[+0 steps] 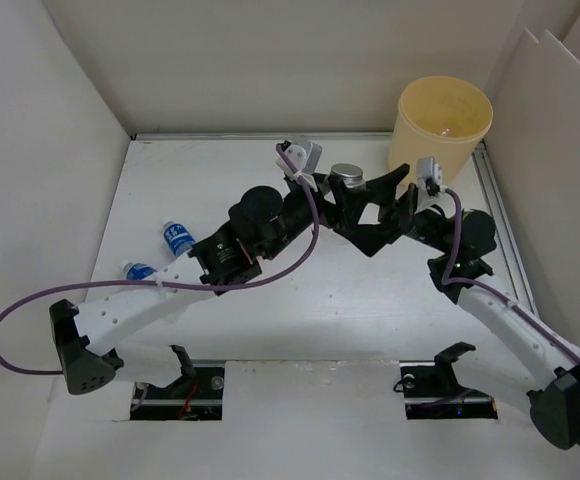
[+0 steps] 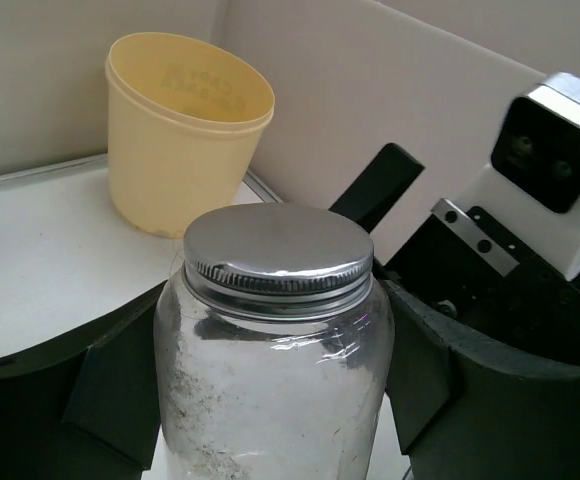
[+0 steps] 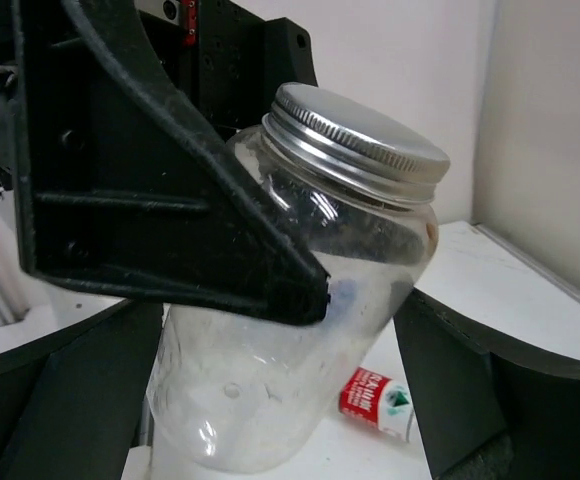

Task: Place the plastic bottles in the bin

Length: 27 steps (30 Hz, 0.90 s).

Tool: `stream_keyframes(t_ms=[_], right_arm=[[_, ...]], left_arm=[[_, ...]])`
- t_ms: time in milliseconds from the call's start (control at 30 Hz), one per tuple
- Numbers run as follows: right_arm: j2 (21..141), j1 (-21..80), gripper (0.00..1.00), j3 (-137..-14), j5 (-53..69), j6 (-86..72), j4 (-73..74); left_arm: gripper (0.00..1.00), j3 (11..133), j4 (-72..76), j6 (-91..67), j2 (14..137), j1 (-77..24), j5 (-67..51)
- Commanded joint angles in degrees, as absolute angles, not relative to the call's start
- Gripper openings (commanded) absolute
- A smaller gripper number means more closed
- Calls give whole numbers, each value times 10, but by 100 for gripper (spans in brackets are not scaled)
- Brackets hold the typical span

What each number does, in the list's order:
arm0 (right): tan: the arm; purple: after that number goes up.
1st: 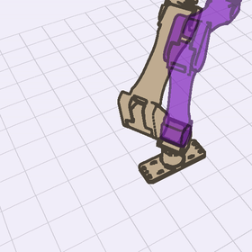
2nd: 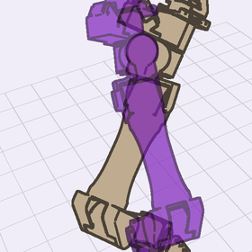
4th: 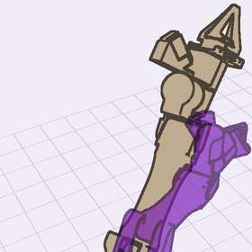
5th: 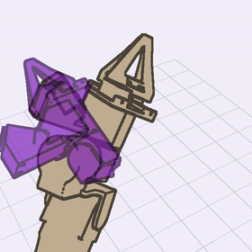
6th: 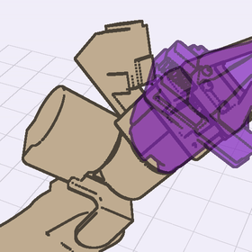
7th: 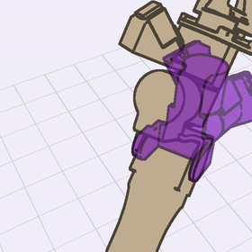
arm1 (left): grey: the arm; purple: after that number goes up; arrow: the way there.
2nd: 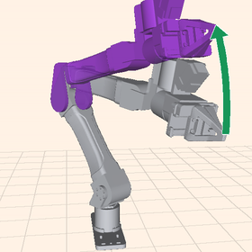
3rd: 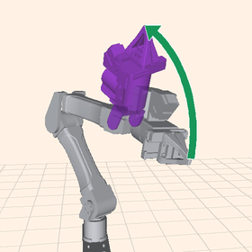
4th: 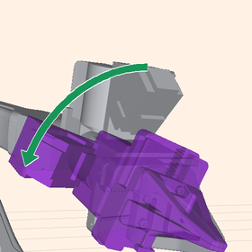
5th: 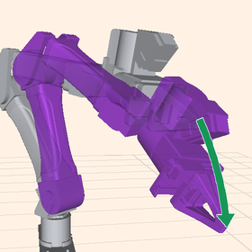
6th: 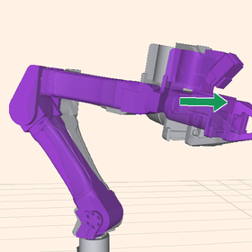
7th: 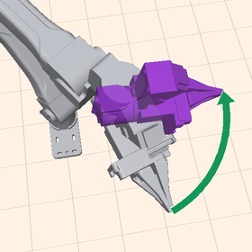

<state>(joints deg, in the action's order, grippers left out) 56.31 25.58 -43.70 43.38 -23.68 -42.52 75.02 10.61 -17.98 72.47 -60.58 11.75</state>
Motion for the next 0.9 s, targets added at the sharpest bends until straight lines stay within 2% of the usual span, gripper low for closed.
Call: stream_keyframes(t_ms=[0, 167, 233, 300, 433, 567, 667, 800, 833, 867], right_arm=[[598, 277, 99, -434, 454, -294, -543], [591, 294, 94, -439, 432, -252, -482], [591, 299, 87, -453, 432, -252, -482], [607, 304, 85, -460, 438, -252, -469], [622, 320, 89, -460, 438, -252, -468], [642, 325, 97, -460, 432, -247, -468], [649, 330, 97, -465, 427, -260, -483], [655, 336, 73, -465, 427, -266, -490], [655, 336, 69, -465, 417, -266, -496], [650, 336, 71, -460, 417, -266, -496]], left_arm=[[0, 730, 211, -169, 694, -621, 112], [0, 709, 238, -169, 682, -621, 112], [0, 716, 232, -169, 687, -621, 112], [0, 716, 242, -163, 687, -621, 118], [0, 703, 261, -163, 677, -621, 118], [0, 708, 261, -163, 677, -621, 118], [0, 694, 279, -163, 671, -621, 118], [0, 686, 286, -163, 658, -621, 118], [0, 686, 277, -163, 658, -621, 118], [0, 693, 272, -163, 658, -621, 118]])
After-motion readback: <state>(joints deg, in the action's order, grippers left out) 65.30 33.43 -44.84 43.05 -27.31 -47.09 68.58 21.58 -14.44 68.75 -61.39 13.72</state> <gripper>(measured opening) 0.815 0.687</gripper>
